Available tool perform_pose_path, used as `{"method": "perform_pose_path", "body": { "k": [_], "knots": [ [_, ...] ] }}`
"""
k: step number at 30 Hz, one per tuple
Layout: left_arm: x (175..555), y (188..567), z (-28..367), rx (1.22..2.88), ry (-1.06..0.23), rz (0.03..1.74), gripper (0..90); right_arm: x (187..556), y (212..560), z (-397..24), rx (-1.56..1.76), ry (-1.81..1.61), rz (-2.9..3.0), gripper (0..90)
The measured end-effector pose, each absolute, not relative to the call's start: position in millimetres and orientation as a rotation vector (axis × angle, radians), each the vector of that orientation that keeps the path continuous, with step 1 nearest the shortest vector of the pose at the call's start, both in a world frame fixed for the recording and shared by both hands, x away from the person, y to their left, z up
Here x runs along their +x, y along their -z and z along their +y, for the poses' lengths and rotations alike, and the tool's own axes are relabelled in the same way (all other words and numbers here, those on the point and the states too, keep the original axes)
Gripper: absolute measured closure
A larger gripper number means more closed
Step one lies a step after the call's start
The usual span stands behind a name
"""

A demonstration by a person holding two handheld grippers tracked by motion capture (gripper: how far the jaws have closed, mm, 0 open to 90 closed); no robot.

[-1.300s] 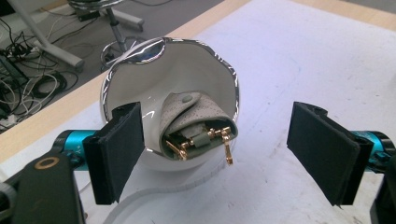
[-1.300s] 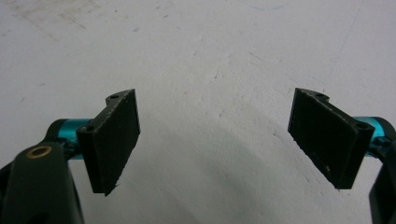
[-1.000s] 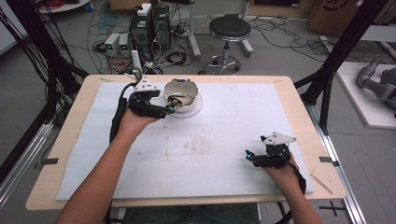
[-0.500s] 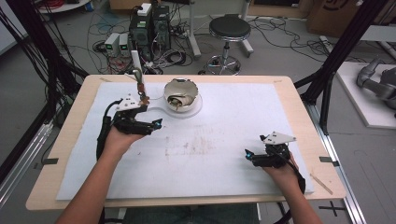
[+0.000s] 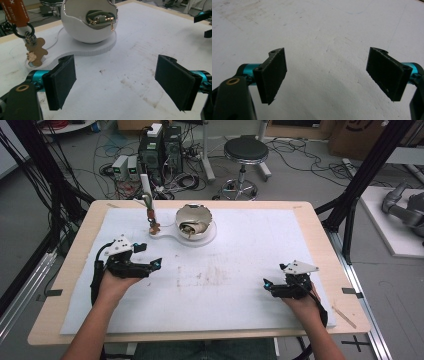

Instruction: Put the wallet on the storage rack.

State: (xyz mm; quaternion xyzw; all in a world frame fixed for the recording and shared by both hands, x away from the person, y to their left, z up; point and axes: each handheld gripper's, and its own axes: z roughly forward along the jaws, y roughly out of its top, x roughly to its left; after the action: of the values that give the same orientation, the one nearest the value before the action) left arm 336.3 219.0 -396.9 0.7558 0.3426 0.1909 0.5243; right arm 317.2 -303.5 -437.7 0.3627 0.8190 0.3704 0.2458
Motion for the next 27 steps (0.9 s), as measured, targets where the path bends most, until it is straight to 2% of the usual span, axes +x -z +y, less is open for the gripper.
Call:
{"method": "perform_pose_path", "body": {
  "k": [10,27],
  "knots": [
    [330.2,412.6,243.8,1.747,-0.455,0.847,17.1,318.8,436.9,-311.0,1.028,-1.038,2.2,16.9],
    [326.8,420.8,233.5,1.798,-0.448,0.826,17.1,321.3,435.4,-315.1,1.046,-1.041,2.178,16.9]
  ]
}}
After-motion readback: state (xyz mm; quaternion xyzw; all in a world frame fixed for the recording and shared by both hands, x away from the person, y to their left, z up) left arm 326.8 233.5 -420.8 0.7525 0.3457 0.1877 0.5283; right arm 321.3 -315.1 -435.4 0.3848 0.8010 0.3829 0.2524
